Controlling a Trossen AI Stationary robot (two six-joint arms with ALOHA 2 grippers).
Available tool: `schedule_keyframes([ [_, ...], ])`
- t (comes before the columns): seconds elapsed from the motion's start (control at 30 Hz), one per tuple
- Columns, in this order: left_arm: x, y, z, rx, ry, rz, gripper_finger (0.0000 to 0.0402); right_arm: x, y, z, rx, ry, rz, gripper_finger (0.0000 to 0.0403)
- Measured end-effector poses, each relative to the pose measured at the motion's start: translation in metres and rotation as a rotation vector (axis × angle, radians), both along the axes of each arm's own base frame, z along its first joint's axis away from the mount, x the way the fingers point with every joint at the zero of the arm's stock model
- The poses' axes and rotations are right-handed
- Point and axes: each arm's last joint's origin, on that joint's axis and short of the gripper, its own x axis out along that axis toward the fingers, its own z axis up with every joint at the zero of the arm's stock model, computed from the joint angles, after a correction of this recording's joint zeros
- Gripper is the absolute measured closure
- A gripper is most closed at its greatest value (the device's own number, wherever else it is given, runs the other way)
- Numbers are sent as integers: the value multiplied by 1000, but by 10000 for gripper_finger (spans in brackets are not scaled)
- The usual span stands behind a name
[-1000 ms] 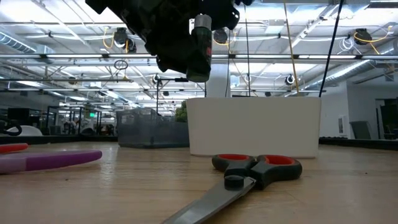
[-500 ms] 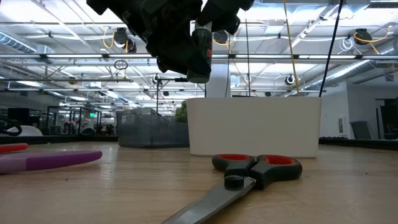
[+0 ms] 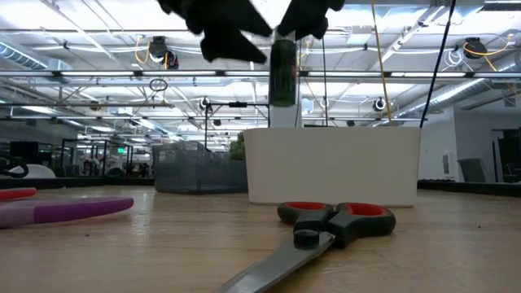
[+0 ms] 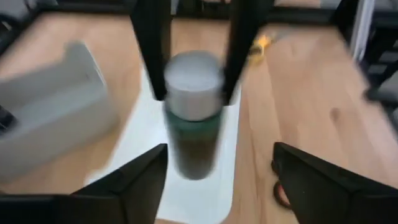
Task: Pick & Place Paint Supplies
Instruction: Put the green paint bottle into the gray bin
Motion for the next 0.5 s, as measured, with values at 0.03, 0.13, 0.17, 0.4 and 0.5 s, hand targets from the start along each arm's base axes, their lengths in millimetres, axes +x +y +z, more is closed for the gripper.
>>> schedule_keyframes([
  [0.03,-4,2,7,-4,-20,3,92,-5,-2,5,-17,-6,-20,302],
  [0.13,-12,3,22,0,-64,-3,71,-18,-12,18,-64,-24,-85,302],
  [0.17,-14,2,25,9,-74,-11,66,-22,-17,24,-73,-38,-112,302],
  [0.4,-36,6,27,6,-103,65,45,-55,-68,28,-96,-14,-304,302],
  [0.5,-50,10,24,22,-107,124,44,-69,-91,20,-91,1,-392,302],
])
